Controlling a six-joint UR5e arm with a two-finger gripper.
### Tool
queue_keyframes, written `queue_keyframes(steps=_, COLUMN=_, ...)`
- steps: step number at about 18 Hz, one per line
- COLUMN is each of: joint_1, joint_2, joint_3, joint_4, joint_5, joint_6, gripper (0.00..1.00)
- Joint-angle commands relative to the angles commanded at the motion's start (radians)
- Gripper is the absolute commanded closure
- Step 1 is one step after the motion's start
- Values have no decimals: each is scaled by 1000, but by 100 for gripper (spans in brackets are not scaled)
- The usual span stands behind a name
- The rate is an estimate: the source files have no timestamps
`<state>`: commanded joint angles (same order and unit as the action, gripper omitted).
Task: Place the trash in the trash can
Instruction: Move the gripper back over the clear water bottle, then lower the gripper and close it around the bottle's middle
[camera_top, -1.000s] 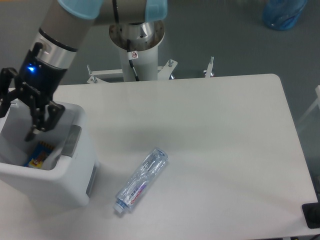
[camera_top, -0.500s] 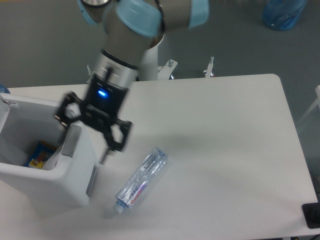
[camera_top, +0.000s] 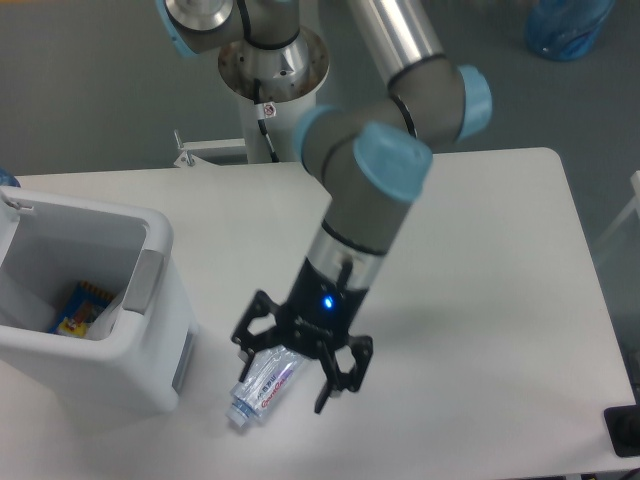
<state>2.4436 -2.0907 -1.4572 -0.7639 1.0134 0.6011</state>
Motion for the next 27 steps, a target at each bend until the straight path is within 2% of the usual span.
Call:
queue_keyframes(steps=2, joint_1=-9, joint_2=-20, joint_3=-17, joint_4=-2, joint_5=91, joint_6=31, gripper=0)
queue_keyframes(steps=7, joint_1=-34, joint_2=-40, joint_3=-49, joint_4=-9, joint_5=117, joint_6=48, gripper=0)
queue_keyframes(steps=15, joint_1=-103, joint_2=-48, joint_3=-124, joint_4=-12, joint_5=255, joint_6=97, gripper=0)
queue_keyframes(steps=27, joint_1=-150, joint_2=-78, joint_3=-140, joint_4=-12, joint_5=313, joint_6=95, gripper=0)
